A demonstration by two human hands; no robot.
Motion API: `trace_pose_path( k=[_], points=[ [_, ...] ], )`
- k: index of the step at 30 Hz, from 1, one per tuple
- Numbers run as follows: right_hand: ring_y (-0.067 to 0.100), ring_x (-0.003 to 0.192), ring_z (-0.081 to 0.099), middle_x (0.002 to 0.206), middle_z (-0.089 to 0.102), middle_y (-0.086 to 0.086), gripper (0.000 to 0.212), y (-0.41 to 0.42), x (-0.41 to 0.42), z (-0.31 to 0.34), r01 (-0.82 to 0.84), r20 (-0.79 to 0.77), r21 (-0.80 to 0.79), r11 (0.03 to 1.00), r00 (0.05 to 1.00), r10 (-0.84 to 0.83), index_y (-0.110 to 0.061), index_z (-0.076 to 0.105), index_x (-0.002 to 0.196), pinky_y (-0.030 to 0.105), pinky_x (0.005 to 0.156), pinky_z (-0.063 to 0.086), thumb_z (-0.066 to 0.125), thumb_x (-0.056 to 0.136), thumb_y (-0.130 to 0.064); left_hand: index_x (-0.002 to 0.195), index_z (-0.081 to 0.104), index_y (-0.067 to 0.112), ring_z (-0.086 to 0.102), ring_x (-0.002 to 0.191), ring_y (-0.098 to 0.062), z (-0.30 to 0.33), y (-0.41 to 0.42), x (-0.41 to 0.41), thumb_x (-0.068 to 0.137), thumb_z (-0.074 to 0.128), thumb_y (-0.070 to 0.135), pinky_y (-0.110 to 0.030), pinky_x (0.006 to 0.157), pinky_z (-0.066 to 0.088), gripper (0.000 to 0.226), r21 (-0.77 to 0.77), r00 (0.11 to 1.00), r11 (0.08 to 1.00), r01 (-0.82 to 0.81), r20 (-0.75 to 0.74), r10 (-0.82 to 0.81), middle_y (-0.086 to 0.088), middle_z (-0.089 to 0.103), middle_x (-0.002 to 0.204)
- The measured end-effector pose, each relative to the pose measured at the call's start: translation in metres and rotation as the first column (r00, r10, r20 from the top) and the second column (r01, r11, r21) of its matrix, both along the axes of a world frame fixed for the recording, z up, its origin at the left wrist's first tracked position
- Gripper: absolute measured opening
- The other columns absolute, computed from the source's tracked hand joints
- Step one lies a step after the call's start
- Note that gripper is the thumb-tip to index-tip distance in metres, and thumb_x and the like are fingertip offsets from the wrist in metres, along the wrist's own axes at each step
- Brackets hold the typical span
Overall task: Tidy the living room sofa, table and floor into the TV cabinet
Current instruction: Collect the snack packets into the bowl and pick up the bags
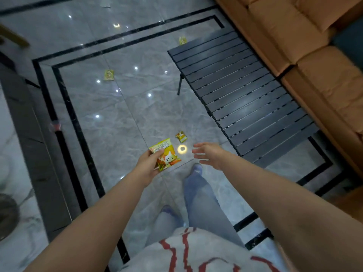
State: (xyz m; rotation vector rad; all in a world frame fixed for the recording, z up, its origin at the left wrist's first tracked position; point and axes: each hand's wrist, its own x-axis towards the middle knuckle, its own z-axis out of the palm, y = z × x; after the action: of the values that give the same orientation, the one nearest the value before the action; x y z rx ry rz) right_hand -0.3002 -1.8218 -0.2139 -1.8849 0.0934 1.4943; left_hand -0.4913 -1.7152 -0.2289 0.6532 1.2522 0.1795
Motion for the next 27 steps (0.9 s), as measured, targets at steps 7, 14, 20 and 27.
trace_pose_path(
  k=[7, 14, 20, 27],
  points=[
    [0.023, 0.109, 0.063, 0.105, 0.068, 0.004, 0.024, 0.046, 0.066, -0.016, 0.023, -0.088, -0.066, 0.998, 0.996, -0.028, -0.012, 0.061, 0.119, 0.04, 0.104, 0.047, 0.045, 0.103, -0.019, 0.119, 0.057, 0.014, 0.07, 0.078, -0.018, -0.019, 0.036, 0.052, 0.097, 0.061, 0.016, -0.032, 0.065, 0.058, 0.023, -0.02, 0.983, 0.988, -0.153, -0.102, 0.15, -0.005, 0.071, 0.097],
    [0.025, 0.11, 0.063, 0.114, 0.067, 0.009, 0.02, 0.105, 0.127, -0.051, -0.157, 0.01, -0.12, 0.98, 0.987, 0.16, -0.011, 0.063, 0.114, 0.04, 0.101, 0.047, 0.049, 0.101, -0.02, 0.123, 0.057, 0.014, 0.069, 0.078, -0.016, -0.038, 0.08, 0.115, 0.095, 0.063, 0.016, -0.026, 0.062, 0.057, 0.029, 0.023, 0.969, 0.976, -0.216, -0.116, 0.217, -0.009, 0.07, 0.111],
    [0.023, 0.101, 0.063, 0.113, 0.068, 0.009, 0.019, 0.148, 0.138, -0.114, -0.317, 0.078, -0.154, 0.936, 0.94, 0.331, -0.014, 0.063, 0.11, 0.038, 0.093, 0.051, 0.048, 0.1, -0.015, 0.125, 0.057, 0.013, 0.07, 0.096, -0.023, -0.091, 0.13, 0.131, 0.091, 0.067, 0.017, -0.037, 0.084, 0.059, 0.036, 0.032, 0.976, 0.987, -0.157, -0.15, 0.16, -0.01, 0.07, 0.117],
    [0.022, 0.092, 0.061, 0.113, 0.065, 0.015, 0.027, 0.177, 0.138, -0.235, -0.485, 0.19, -0.223, 0.846, 0.829, 0.526, -0.014, 0.062, 0.118, 0.028, 0.074, 0.049, 0.054, 0.092, -0.007, 0.103, 0.062, 0.023, 0.071, 0.095, -0.023, -0.207, 0.186, 0.13, 0.087, 0.072, 0.022, -0.045, 0.095, 0.055, 0.018, 0.075, 0.969, 0.994, -0.076, -0.231, 0.091, -0.004, 0.073, 0.107]
  ],
)
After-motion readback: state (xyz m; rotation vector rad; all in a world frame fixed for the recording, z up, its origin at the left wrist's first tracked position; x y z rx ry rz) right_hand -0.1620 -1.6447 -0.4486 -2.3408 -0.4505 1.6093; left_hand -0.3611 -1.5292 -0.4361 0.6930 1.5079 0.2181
